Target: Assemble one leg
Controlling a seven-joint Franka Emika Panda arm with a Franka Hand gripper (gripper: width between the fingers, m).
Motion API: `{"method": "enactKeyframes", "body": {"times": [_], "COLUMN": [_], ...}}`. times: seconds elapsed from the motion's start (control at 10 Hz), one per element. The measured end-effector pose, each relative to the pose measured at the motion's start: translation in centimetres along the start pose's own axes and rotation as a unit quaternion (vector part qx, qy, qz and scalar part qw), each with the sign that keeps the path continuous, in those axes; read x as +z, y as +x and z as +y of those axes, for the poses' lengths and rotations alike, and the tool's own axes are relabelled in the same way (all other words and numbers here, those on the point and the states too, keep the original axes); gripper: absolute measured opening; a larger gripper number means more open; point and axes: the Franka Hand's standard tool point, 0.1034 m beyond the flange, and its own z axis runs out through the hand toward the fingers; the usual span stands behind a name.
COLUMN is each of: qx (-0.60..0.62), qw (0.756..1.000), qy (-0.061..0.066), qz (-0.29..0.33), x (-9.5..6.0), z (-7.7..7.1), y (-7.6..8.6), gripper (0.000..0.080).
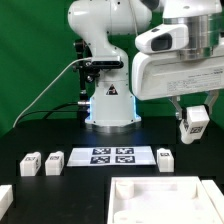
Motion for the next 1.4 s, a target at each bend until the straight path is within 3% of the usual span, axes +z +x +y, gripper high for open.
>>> {"method": "enactKeyframes", "body": {"times": [0.3,0.4,0.5,0.6,0.7,0.8,1.2,1.4], "qx": [-0.011,-0.034,-0.044,-0.038,-0.031,-0.014,-0.022,-0.023], "qw": [0.989,0.985,0.976,0.971,0.969,0.97,0.968,0.965], "qy": [-0.003,-0.011,-0.021,-0.022,-0.017,-0.01,-0.013,-0.011], "qz": [0.148,0.169,0.212,0.235,0.242,0.243,0.249,0.263], "x": [0.4,1.0,-0.5,-1.6,-1.4,-0.9,-0.6,1.0], "z": [0.7,2.4,4.4,5.2,5.3,5.4,5.7,5.9], "y": [0.4,1.0,3.5,5.7,7.8,8.7,8.7,9.0], "gripper": [0.0294,0.0294,0.0294,0.0294,0.0294,0.0294,0.0294,0.0294]}}
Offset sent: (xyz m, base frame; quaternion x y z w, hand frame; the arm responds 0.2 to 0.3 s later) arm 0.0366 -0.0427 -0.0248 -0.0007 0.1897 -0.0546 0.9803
